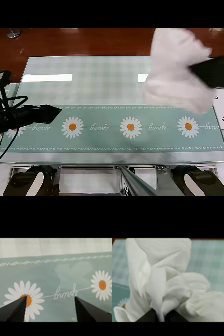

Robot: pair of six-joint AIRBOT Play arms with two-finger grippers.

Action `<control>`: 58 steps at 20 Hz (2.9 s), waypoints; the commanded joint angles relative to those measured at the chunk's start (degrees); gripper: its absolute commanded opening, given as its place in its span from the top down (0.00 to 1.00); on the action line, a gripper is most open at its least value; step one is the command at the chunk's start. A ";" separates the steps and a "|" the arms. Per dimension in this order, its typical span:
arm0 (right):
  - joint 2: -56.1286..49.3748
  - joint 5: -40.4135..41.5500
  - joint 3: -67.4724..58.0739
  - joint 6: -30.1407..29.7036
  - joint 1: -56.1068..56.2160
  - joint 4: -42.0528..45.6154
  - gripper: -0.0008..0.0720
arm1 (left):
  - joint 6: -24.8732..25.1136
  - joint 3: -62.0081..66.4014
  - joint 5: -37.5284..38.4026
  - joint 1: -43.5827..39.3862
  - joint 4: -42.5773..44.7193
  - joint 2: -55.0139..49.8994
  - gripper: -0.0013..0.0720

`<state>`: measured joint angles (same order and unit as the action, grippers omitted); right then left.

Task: Fold the shirts.

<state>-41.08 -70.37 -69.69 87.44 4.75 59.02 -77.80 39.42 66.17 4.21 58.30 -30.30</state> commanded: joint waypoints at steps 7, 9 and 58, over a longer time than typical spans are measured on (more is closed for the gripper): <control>-24.24 28.94 18.25 20.15 32.61 8.55 0.94 | 0.22 -1.66 -1.14 0.04 -0.98 -3.10 0.03; -32.89 31.50 17.53 20.83 33.73 4.07 0.94 | 0.22 -2.84 -1.25 0.04 -1.01 -4.61 0.03; -43.50 16.63 19.04 -10.08 11.15 -20.63 0.94 | 22.82 -3.13 0.15 -10.62 -38.45 -39.34 0.95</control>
<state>-82.59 -50.96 -46.72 81.38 14.26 38.59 -53.34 34.50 64.40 -8.03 21.39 -69.82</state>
